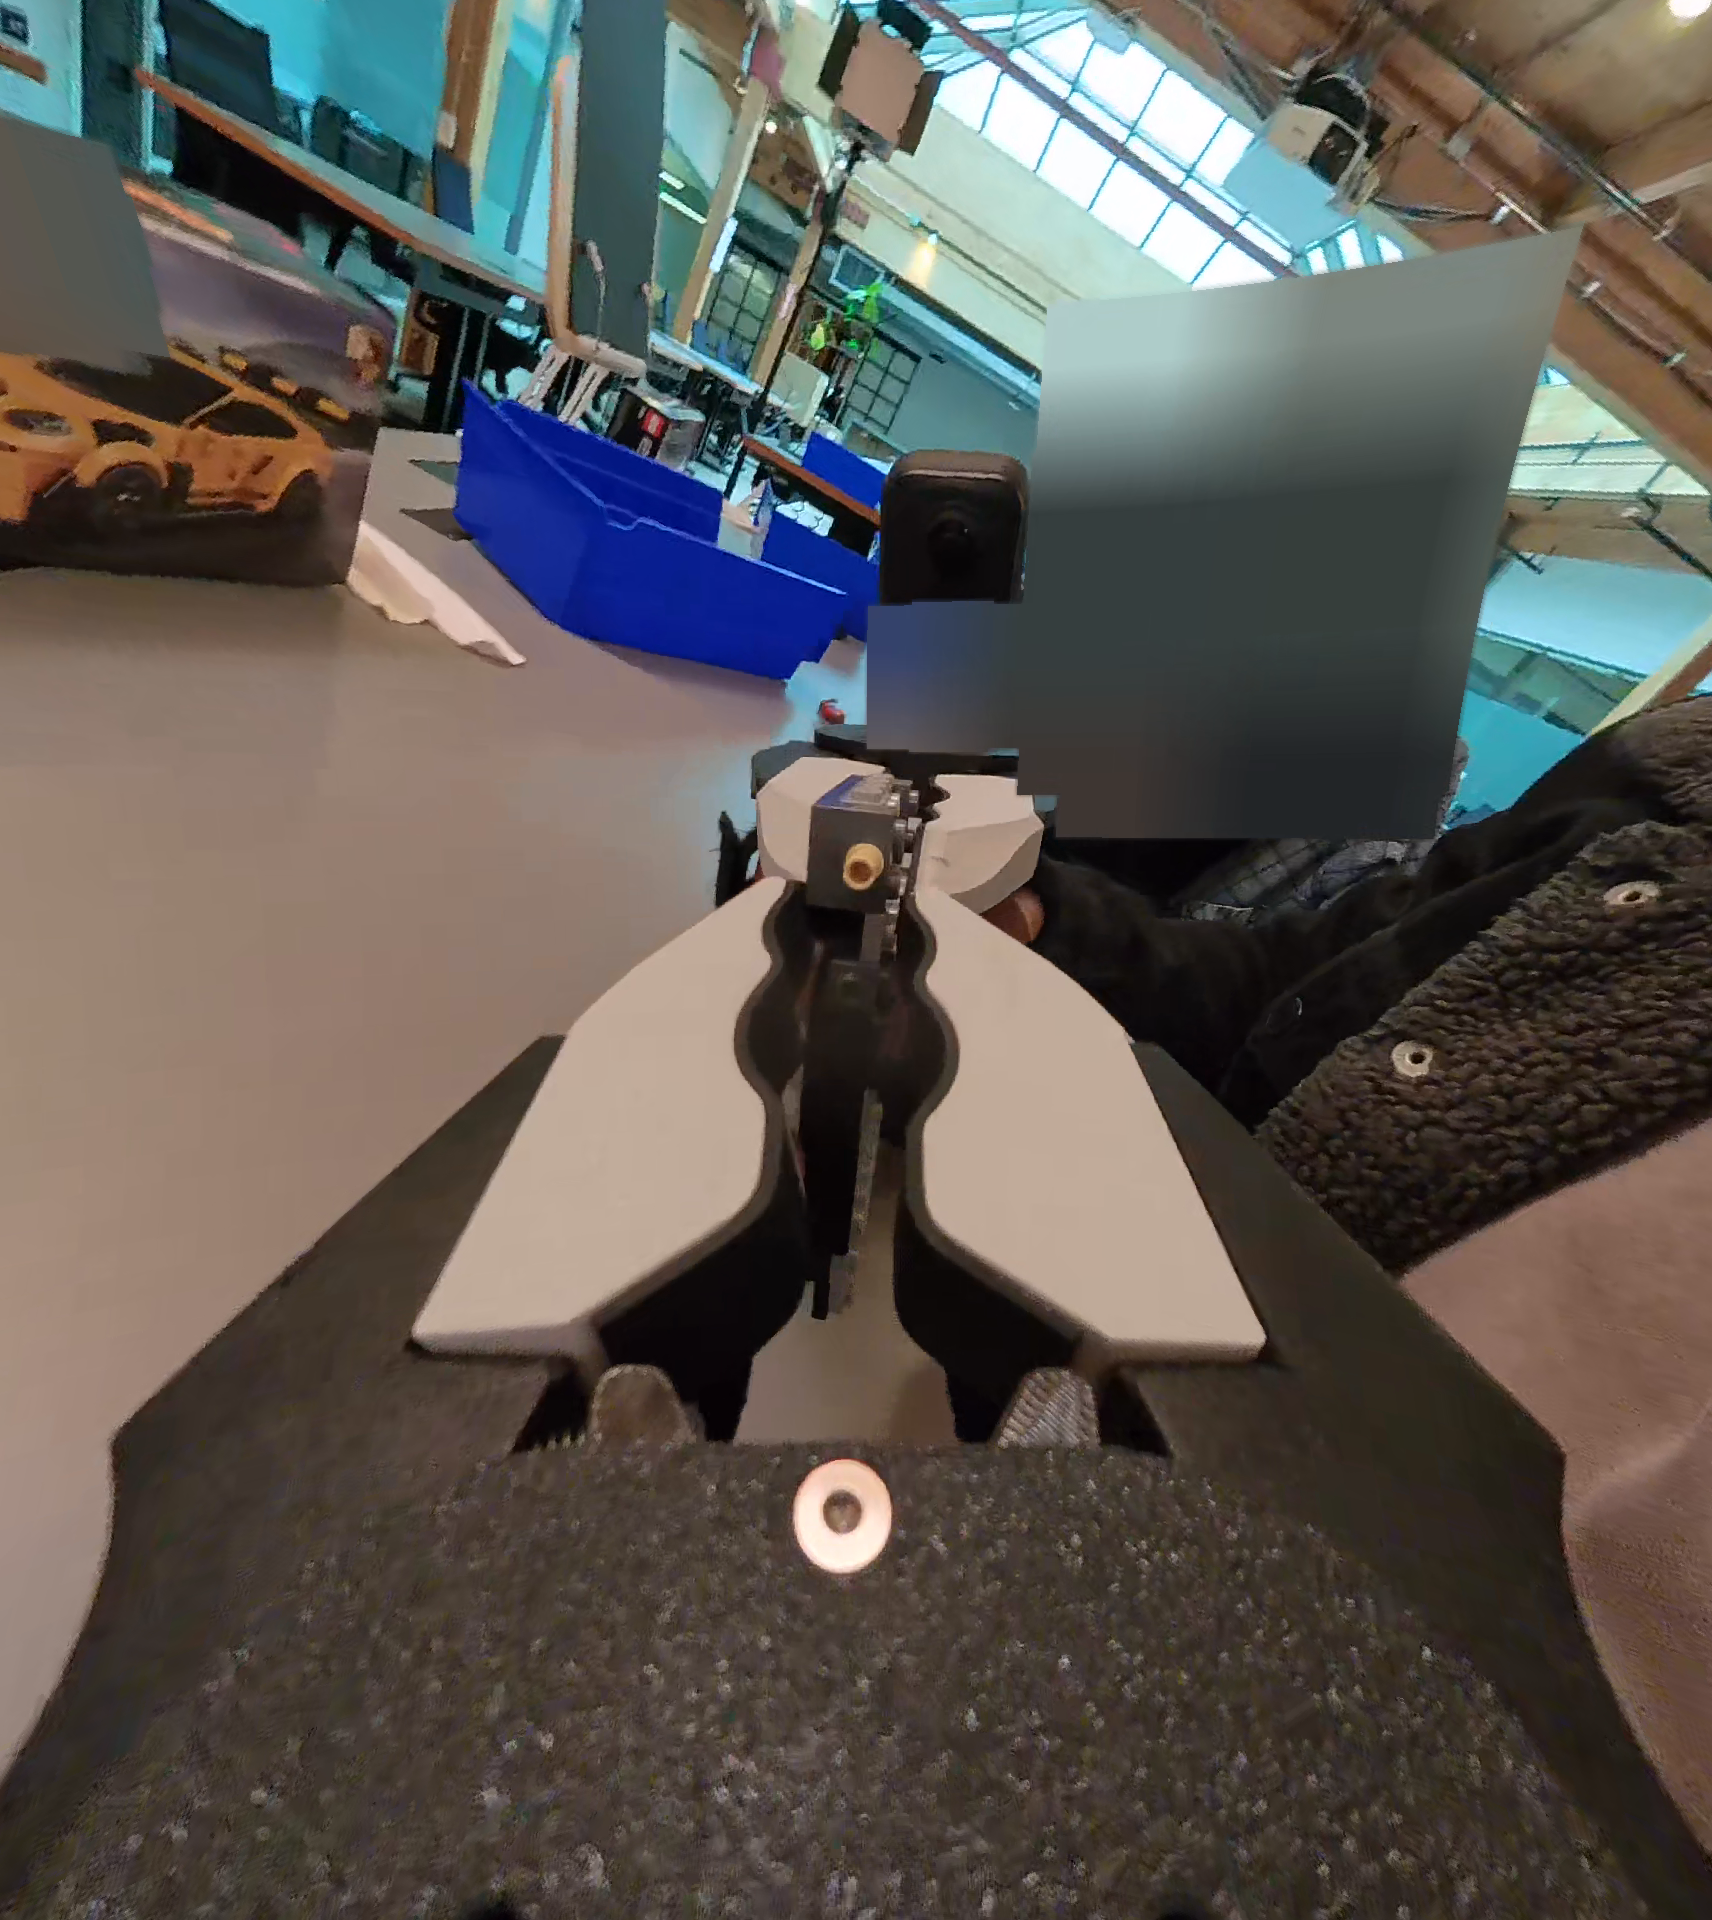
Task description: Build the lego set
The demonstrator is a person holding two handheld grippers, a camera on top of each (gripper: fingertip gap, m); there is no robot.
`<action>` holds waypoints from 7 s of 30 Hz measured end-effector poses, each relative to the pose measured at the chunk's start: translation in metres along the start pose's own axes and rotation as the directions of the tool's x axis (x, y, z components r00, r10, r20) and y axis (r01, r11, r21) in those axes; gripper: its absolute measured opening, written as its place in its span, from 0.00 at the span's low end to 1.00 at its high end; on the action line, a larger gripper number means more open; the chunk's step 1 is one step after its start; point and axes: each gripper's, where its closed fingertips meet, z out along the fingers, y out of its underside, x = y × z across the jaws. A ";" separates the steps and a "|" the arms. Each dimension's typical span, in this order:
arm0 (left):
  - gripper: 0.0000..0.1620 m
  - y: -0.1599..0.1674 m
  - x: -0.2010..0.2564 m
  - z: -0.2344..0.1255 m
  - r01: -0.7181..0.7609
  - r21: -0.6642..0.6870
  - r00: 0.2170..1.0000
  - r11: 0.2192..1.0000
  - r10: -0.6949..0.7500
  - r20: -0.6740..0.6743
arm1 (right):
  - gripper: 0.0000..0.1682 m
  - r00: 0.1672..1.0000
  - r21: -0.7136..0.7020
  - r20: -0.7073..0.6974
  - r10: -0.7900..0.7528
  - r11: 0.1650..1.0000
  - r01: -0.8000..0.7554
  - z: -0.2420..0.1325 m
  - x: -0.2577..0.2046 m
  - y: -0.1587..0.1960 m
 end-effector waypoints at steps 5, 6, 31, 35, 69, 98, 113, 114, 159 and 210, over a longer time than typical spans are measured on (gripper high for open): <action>0.10 0.008 -0.016 -0.002 0.124 0.002 0.992 0.992 -0.124 0.007 | 0.10 0.997 -0.014 -0.054 0.057 0.998 -0.058 -0.002 0.016 0.005; 0.10 0.009 -0.018 -0.002 0.153 0.004 0.988 0.988 -0.153 0.000 | 0.10 0.996 -0.019 -0.066 0.058 0.998 -0.059 -0.002 0.018 0.007; 0.09 0.011 -0.034 -0.009 0.332 0.040 0.943 0.943 -0.331 -0.031 | 0.08 0.986 -0.022 -0.102 0.135 0.990 -0.138 -0.003 0.031 0.012; 0.09 0.010 -0.034 -0.008 0.341 0.041 0.940 0.939 -0.339 -0.045 | 0.07 0.981 -0.028 -0.096 0.168 0.985 -0.172 -0.004 0.031 0.012; 0.22 -0.014 -0.016 -0.081 0.154 0.399 0.911 0.904 -0.286 0.297 | 0.39 0.700 -0.826 0.256 -0.667 0.225 0.516 0.003 0.022 0.022; 0.00 -0.051 -0.060 -0.114 -0.391 -0.009 0.692 0.921 0.300 0.657 | 0.17 0.711 -0.416 -0.147 -0.688 0.695 0.587 0.024 0.096 -0.070; 0.04 -0.188 -0.166 -0.119 -0.572 -0.119 0.359 0.812 0.378 0.853 | 0.00 0.406 -0.100 -0.813 -0.418 0.787 0.609 -0.014 0.258 -0.240; 0.05 -0.190 -0.176 -0.118 -0.566 -0.156 0.334 0.809 0.399 0.854 | 0.03 0.378 -0.115 -0.827 -0.417 0.782 0.612 -0.014 0.267 -0.242; 0.04 -0.154 -0.218 -0.099 -0.538 -0.212 0.339 0.816 0.440 0.832 | 0.01 0.277 -0.207 -0.824 -0.494 0.718 0.664 -0.003 0.338 -0.225; 0.03 -0.155 -0.206 -0.090 -0.552 -0.231 0.369 0.801 0.483 0.794 | 0.32 0.228 -0.602 -0.576 -0.785 0.596 0.531 0.055 0.359 -0.262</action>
